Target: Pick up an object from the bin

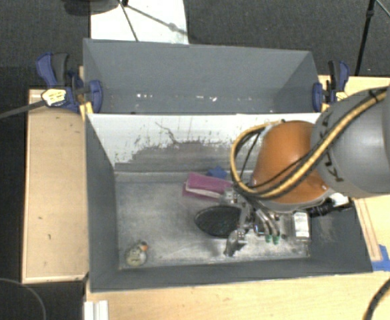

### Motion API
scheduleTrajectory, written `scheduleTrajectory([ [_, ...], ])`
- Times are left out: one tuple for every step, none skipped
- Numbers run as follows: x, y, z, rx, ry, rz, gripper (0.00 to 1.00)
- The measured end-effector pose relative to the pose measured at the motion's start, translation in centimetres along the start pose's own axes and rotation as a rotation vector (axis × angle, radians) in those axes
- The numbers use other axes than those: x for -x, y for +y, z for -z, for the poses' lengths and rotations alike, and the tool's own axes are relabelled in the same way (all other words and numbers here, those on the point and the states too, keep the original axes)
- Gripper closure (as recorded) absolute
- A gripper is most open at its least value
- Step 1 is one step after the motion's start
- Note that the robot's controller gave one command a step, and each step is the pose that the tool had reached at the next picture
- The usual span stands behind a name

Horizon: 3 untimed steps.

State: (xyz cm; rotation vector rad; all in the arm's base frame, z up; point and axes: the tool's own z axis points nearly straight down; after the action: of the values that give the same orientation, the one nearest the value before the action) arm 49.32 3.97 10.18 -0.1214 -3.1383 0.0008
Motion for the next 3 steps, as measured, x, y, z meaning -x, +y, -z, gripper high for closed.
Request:
scheduleTrajectory([
  [1.4, 2.3, -0.2, 0.002, -0.001, -0.265, 0.0],
  [3.0, 1.9, -2.7, 0.005, -0.003, -0.466, 0.0],
  [0.9, 1.5, -3.0, 0.005, -0.005, -0.702, 0.0],
])
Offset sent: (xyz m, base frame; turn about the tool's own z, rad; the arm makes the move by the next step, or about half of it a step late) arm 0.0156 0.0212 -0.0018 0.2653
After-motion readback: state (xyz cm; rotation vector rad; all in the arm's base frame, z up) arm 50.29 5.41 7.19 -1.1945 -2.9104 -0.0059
